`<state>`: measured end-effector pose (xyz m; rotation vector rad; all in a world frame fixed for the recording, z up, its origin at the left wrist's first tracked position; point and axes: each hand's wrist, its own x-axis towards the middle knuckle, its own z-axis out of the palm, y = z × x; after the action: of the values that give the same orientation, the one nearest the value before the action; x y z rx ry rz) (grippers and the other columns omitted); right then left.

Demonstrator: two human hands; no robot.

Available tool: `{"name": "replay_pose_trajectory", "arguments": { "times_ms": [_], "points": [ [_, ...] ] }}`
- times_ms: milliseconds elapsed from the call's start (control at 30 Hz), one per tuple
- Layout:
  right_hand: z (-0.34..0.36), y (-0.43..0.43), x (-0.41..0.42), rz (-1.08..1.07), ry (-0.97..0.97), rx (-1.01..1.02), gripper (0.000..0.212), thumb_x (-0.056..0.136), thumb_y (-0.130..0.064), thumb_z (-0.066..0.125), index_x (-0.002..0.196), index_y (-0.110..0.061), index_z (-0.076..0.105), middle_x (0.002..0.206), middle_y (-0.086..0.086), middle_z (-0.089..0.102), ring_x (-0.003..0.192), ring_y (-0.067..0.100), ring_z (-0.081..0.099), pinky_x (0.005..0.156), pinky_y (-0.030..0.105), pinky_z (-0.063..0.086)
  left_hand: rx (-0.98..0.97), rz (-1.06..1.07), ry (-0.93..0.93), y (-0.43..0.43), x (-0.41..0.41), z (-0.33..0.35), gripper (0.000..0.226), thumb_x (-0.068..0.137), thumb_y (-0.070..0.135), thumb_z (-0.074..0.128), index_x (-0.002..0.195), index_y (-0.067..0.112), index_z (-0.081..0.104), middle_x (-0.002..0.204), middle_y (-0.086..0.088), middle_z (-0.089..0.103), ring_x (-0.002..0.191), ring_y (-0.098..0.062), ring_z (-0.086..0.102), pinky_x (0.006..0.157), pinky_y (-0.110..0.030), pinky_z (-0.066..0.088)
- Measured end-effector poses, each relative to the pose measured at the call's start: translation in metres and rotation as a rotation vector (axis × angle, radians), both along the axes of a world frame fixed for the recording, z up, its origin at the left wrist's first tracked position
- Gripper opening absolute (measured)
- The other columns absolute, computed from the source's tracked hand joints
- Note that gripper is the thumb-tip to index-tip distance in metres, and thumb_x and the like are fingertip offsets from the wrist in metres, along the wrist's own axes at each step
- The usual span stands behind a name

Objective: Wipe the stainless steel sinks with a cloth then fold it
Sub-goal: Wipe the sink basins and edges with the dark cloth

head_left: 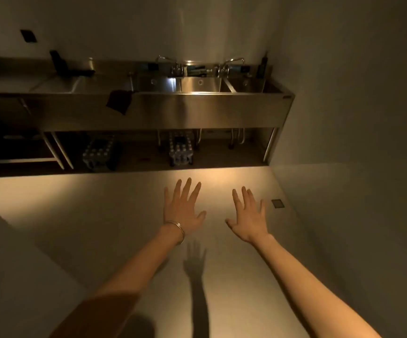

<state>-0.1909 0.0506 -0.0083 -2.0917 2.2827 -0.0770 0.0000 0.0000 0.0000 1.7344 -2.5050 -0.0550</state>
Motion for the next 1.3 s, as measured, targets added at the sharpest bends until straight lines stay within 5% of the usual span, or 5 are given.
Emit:
{"name": "replay_pose_trajectory", "arguments": {
  "times_ms": [467, 667, 1100, 1200, 1300],
  "points": [
    [-0.11, 0.103, 0.022, 0.094, -0.047, 0.362, 0.087, 0.09, -0.049, 0.048, 0.15, -0.023, -0.009, 0.158, 0.009, -0.011, 0.145, 0.025, -0.013, 0.113, 0.054, -0.007, 0.353, 0.103, -0.135, 0.127, 0.001, -0.119, 0.08, 0.087, 0.056, 0.038, 0.149, 0.031, -0.006, 0.158, -0.001, -0.007, 0.144, -0.027, -0.005, 0.111, -0.056, -0.005],
    [-0.121, 0.114, 0.025, 0.168, -0.054, 0.418, 0.085, 0.09, -0.049, 0.047, 0.151, -0.024, -0.007, 0.158, 0.008, -0.011, 0.145, 0.026, -0.013, 0.113, 0.053, -0.007, 0.442, 0.163, -0.005, 0.139, 0.008, -0.138, 0.074, 0.061, 0.055, 0.041, 0.125, 0.024, 0.06, 0.125, -0.007, 0.061, 0.108, -0.033, 0.062, 0.085, -0.063, 0.044],
    [-0.119, 0.049, 0.073, 0.225, -0.071, 0.52, 0.075, 0.092, -0.048, 0.046, 0.151, -0.026, 0.005, 0.158, 0.007, 0.01, 0.146, 0.026, 0.0, 0.117, 0.049, 0.008, 0.419, 0.165, 0.04, 0.096, 0.071, -0.149, 0.05, 0.092, 0.051, 0.019, 0.112, 0.022, 0.054, 0.097, -0.007, 0.071, 0.082, -0.03, 0.069, 0.066, -0.06, 0.051],
    [-0.114, 0.018, 0.098, 0.218, -0.063, 0.518, 0.075, 0.093, -0.048, 0.045, 0.151, -0.025, 0.004, 0.158, 0.008, 0.009, 0.146, 0.026, 0.0, 0.116, 0.05, 0.008, 0.427, 0.148, -0.018, 0.059, 0.101, -0.154, 0.071, 0.051, 0.059, 0.072, 0.11, 0.023, 0.057, 0.096, -0.005, 0.071, 0.081, -0.028, 0.069, 0.063, -0.058, 0.053],
    [-0.107, -0.017, 0.125, 0.211, -0.058, 0.489, 0.074, 0.093, -0.049, 0.043, 0.151, -0.025, 0.003, 0.159, 0.008, 0.007, 0.146, 0.026, 0.0, 0.116, 0.05, 0.008, 0.394, 0.139, -0.028, 0.018, 0.131, -0.142, 0.063, 0.05, 0.06, 0.065, 0.101, 0.023, 0.07, 0.094, -0.004, 0.072, 0.078, -0.026, 0.069, 0.063, -0.053, 0.052]
  ]
}}
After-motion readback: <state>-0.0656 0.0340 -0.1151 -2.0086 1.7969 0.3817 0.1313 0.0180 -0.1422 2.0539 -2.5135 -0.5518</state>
